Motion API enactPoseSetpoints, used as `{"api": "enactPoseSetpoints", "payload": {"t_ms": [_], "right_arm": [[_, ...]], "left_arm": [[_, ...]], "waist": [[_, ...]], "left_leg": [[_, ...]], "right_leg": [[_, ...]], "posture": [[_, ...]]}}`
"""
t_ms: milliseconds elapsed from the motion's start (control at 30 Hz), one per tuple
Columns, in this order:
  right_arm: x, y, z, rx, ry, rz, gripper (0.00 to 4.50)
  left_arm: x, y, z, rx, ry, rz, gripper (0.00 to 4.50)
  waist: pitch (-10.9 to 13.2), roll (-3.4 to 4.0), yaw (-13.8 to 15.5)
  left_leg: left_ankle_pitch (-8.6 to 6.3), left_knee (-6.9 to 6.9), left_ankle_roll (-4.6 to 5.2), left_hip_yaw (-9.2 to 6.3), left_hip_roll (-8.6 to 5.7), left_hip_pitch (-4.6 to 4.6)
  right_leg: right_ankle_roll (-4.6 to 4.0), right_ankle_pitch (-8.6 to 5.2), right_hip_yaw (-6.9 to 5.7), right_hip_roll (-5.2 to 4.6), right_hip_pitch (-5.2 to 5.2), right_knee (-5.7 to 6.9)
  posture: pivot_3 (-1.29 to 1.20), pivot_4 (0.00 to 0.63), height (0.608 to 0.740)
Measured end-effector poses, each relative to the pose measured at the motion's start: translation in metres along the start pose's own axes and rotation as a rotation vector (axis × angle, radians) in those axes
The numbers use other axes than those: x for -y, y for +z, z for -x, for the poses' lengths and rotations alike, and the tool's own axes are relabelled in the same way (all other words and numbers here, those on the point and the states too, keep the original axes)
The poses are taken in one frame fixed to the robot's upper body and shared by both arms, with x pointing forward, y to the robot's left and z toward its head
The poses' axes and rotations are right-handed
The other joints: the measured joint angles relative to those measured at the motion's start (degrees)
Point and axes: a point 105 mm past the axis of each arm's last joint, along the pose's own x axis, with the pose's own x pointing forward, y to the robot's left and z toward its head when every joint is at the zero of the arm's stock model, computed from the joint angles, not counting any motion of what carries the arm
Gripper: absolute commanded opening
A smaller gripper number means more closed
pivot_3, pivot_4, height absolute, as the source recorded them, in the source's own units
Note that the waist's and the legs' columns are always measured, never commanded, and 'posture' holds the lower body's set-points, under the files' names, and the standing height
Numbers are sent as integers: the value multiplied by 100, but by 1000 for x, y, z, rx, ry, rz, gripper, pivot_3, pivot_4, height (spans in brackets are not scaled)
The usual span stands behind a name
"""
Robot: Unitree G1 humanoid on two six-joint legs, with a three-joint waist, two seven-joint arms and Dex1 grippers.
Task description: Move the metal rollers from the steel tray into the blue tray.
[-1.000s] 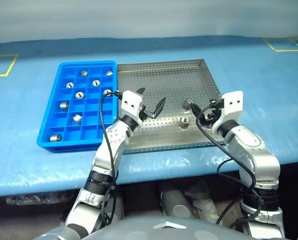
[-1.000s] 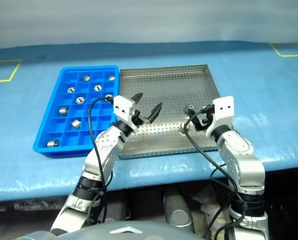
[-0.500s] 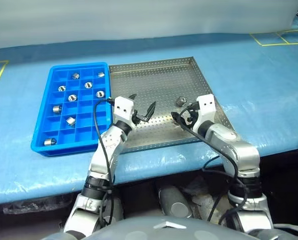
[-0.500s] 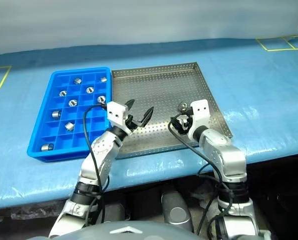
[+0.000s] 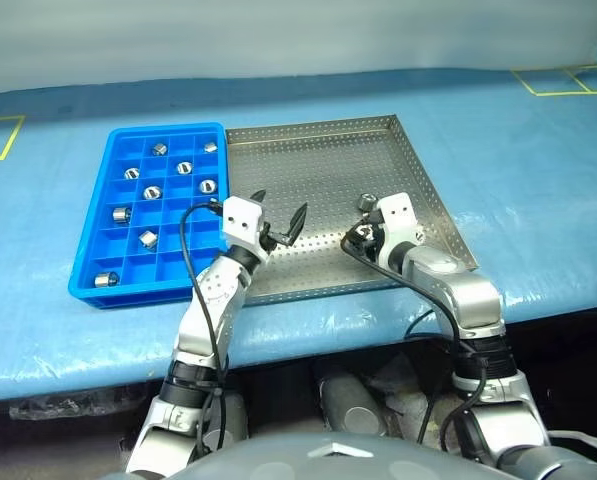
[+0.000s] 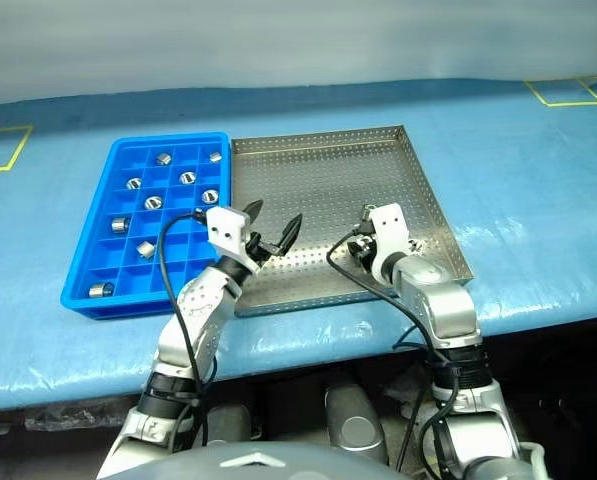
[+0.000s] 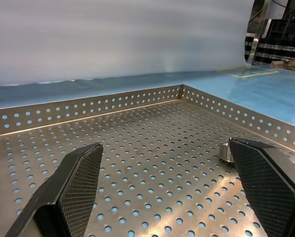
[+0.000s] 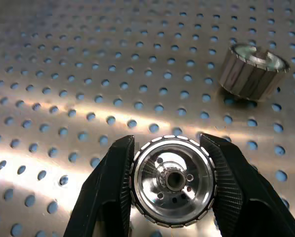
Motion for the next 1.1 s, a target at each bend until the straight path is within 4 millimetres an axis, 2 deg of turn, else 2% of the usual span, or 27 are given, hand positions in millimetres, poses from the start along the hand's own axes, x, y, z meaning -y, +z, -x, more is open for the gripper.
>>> {"api": "enactPoseSetpoints", "payload": {"t_ms": [67,200,300,367,533,700,867,1100], "right_arm": [[-10,17,-4,85,34,-12,1727],[-25,68,-8,297,88,-23,1727],[-37,90,-14,365,146,-16,1727],[-48,88,-23,346,192,-21,1727],[-67,72,-49,232,243,-12,1727],[-83,77,-64,204,269,-6,1727],[-95,80,-75,188,283,22,1727],[-104,72,-87,149,283,23,1727]], "left_arm": [[-2,3,3,11,13,1,4500],[-8,11,16,45,61,11,4500],[-13,9,30,37,113,12,4500],[-19,5,39,22,158,7,4500],[-27,4,54,11,239,5,4500],[-31,3,61,5,285,0,4500],[-32,2,63,3,296,3,4500],[-32,1,64,-2,305,4,4500]], "waist": [[1,0,66],[3,-3,275],[3,-6,486],[4,-6,650],[6,-9,1039],[7,-11,1284],[7,-11,1386],[7,-10,1433]], "left_leg": [[0,0,0,-1,0,0],[0,-1,0,-2,0,0],[0,-6,0,-4,0,0],[0,-11,0,-5,1,-1],[1,-12,0,0,0,-6],[1,-13,-1,1,1,-9],[1,-21,-2,1,2,-11],[1,-29,-3,1,4,-10]], "right_leg": [[0,0,-1,0,-1,2],[-1,1,-2,-1,-1,1],[-4,0,-7,-1,-2,0],[-8,-1,-9,-2,-4,0],[-24,-2,-12,-4,-13,-2],[-49,-21,-15,-3,-19,-3],[-54,-21,-16,-3,-22,-4],[-59,-21,-17,-1,-26,-5]], "posture": [[60,150,740],[161,150,740],[252,150,740],[288,150,740],[333,150,740],[371,150,740],[371,150,740],[376,150,740]]}}
